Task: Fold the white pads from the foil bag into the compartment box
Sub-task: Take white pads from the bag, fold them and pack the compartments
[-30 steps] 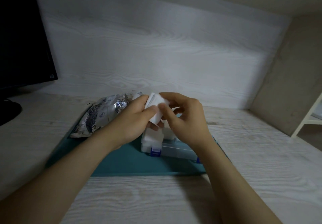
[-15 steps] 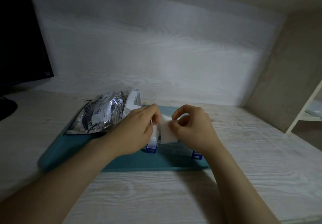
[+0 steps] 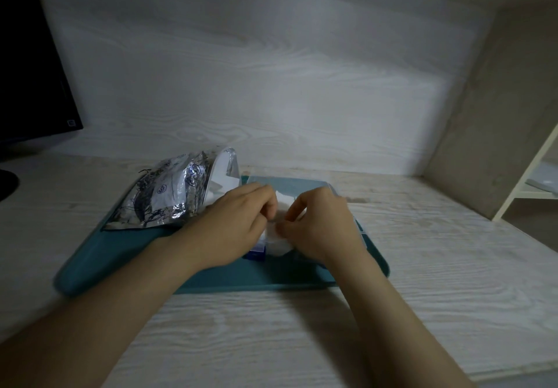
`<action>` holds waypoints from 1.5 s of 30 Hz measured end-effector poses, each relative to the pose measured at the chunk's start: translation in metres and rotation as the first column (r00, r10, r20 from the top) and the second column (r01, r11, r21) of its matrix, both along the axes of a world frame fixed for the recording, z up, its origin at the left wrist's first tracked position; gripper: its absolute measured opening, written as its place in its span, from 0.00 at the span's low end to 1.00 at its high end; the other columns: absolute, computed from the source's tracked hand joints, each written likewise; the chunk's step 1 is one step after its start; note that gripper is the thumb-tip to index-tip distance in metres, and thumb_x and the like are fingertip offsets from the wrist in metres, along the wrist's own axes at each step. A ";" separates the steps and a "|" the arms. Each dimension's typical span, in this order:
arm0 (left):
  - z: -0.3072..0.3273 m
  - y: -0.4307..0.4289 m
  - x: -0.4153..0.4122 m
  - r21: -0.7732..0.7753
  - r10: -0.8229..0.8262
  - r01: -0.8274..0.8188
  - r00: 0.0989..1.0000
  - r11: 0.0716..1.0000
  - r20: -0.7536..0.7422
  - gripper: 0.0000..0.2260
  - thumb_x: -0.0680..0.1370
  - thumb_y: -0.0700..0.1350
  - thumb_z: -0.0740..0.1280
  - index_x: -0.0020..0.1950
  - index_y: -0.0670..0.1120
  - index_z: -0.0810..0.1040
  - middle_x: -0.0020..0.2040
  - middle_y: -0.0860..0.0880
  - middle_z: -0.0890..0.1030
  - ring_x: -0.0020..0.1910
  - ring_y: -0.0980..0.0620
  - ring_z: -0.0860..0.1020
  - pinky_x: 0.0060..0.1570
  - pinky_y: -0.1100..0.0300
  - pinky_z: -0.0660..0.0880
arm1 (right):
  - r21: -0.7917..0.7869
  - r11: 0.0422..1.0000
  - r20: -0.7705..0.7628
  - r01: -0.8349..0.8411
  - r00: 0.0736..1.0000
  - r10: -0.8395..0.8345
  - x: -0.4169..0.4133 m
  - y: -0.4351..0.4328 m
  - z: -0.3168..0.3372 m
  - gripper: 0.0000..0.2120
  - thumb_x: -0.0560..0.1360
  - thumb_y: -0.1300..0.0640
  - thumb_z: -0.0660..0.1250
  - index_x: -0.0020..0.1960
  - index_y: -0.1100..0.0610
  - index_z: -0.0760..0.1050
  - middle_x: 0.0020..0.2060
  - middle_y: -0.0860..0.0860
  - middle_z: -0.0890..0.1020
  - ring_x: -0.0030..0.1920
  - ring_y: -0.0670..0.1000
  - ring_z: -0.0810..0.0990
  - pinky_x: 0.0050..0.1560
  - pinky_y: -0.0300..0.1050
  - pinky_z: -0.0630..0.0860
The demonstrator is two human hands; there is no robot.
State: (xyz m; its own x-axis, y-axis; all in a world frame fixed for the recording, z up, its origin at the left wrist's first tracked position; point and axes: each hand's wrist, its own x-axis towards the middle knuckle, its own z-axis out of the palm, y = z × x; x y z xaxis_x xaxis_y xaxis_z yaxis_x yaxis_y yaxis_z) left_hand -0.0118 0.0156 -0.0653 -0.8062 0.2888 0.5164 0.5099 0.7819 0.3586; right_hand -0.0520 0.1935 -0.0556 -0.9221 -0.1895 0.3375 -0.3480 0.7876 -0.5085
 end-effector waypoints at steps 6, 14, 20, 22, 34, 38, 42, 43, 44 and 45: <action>-0.006 -0.006 -0.006 -0.053 -0.024 0.024 1.000 0.998 0.006 0.12 0.77 0.42 0.57 0.45 0.55 0.78 0.48 0.57 0.73 0.50 0.61 0.73 0.51 0.61 0.71 | 0.157 0.986 -0.078 0.058 0.996 -0.046 0.000 0.000 -0.003 0.22 0.75 0.38 0.68 0.34 0.55 0.75 0.30 0.52 0.78 0.32 0.54 0.77 0.31 0.44 0.71; -0.006 -0.002 -0.004 -0.086 -0.044 0.046 0.999 0.995 0.015 0.10 0.79 0.44 0.57 0.42 0.50 0.76 0.48 0.55 0.73 0.51 0.57 0.72 0.51 0.59 0.71 | 0.167 0.954 -0.086 -0.248 0.961 0.264 0.012 0.008 0.005 0.22 0.73 0.48 0.64 0.28 0.62 0.69 0.21 0.53 0.70 0.26 0.51 0.66 0.29 0.53 0.71; -0.008 -0.003 -0.005 -0.103 -0.031 0.034 0.999 0.994 0.024 0.11 0.78 0.44 0.57 0.41 0.49 0.77 0.47 0.56 0.73 0.51 0.57 0.71 0.52 0.61 0.70 | 0.191 0.934 -0.150 -0.301 0.931 0.331 0.008 0.010 0.005 0.16 0.70 0.52 0.61 0.27 0.60 0.69 0.21 0.52 0.68 0.26 0.52 0.65 0.28 0.50 0.68; -0.008 -0.003 -0.005 -0.097 -0.028 0.030 0.999 0.995 0.023 0.10 0.78 0.44 0.57 0.40 0.52 0.75 0.47 0.56 0.72 0.51 0.58 0.71 0.52 0.62 0.69 | 0.181 0.912 -0.125 -0.369 0.911 0.393 0.010 0.011 0.007 0.17 0.71 0.53 0.62 0.26 0.59 0.68 0.20 0.52 0.68 0.26 0.52 0.65 0.30 0.52 0.70; -0.007 -0.002 -0.005 -0.039 -0.030 0.031 0.999 0.999 0.017 0.11 0.76 0.41 0.58 0.43 0.53 0.78 0.47 0.55 0.75 0.51 0.56 0.73 0.54 0.59 0.72 | 0.214 0.878 -0.027 -0.429 0.895 0.444 0.014 0.016 0.009 0.17 0.71 0.45 0.66 0.35 0.57 0.84 0.28 0.53 0.81 0.32 0.55 0.76 0.34 0.34 0.67; -0.007 -0.003 -0.003 -0.027 -0.055 0.056 0.998 0.998 0.022 0.13 0.76 0.43 0.57 0.40 0.58 0.77 0.47 0.56 0.75 0.51 0.57 0.73 0.53 0.59 0.72 | 0.237 0.876 -0.075 -0.420 0.891 0.448 0.020 0.016 0.012 0.15 0.68 0.46 0.68 0.34 0.57 0.82 0.28 0.53 0.80 0.32 0.55 0.75 0.35 0.40 0.72; -0.006 -0.004 -0.003 -0.016 -0.033 0.033 0.999 0.999 0.006 0.14 0.77 0.41 0.59 0.43 0.57 0.80 0.46 0.60 0.75 0.51 0.61 0.74 0.51 0.66 0.69 | 0.142 0.922 -0.091 -0.360 0.923 0.374 0.018 0.018 0.015 0.22 0.72 0.44 0.63 0.29 0.60 0.74 0.23 0.55 0.72 0.28 0.55 0.70 0.30 0.50 0.69; -0.006 -0.004 -0.003 -0.005 -0.028 0.028 1.000 1.000 -0.001 0.13 0.77 0.41 0.60 0.44 0.55 0.81 0.46 0.60 0.76 0.50 0.62 0.74 0.50 0.67 0.69 | 0.127 0.942 -0.113 -0.311 0.939 0.325 0.015 0.019 0.014 0.21 0.72 0.45 0.61 0.28 0.59 0.72 0.22 0.53 0.72 0.27 0.54 0.70 0.29 0.51 0.69; -0.005 -0.004 -0.002 0.009 -0.021 0.021 1.000 1.000 -0.004 0.13 0.77 0.41 0.60 0.45 0.53 0.82 0.45 0.60 0.77 0.49 0.62 0.75 0.49 0.68 0.68 | 0.134 0.959 -0.131 -0.250 0.955 0.268 0.012 0.021 0.013 0.19 0.72 0.47 0.60 0.28 0.59 0.73 0.23 0.51 0.72 0.27 0.53 0.72 0.28 0.50 0.70; -0.004 -0.004 -0.001 0.025 -0.020 0.020 1.000 0.999 -0.002 0.13 0.77 0.40 0.60 0.46 0.51 0.83 0.45 0.59 0.78 0.48 0.62 0.75 0.48 0.70 0.68 | 0.153 0.969 -0.137 -0.196 0.967 0.217 0.009 0.022 0.012 0.17 0.73 0.50 0.60 0.30 0.58 0.75 0.24 0.50 0.74 0.28 0.52 0.74 0.28 0.51 0.73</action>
State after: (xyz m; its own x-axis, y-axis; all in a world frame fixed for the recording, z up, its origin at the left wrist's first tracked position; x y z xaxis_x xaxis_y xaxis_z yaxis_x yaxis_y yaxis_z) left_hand -0.0133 0.0118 -0.0697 -0.7992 0.2918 0.5255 0.5262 0.7622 0.3770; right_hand -0.0425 0.2154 -0.0436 -0.7984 -0.4244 0.4272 -0.5746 0.7492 -0.3294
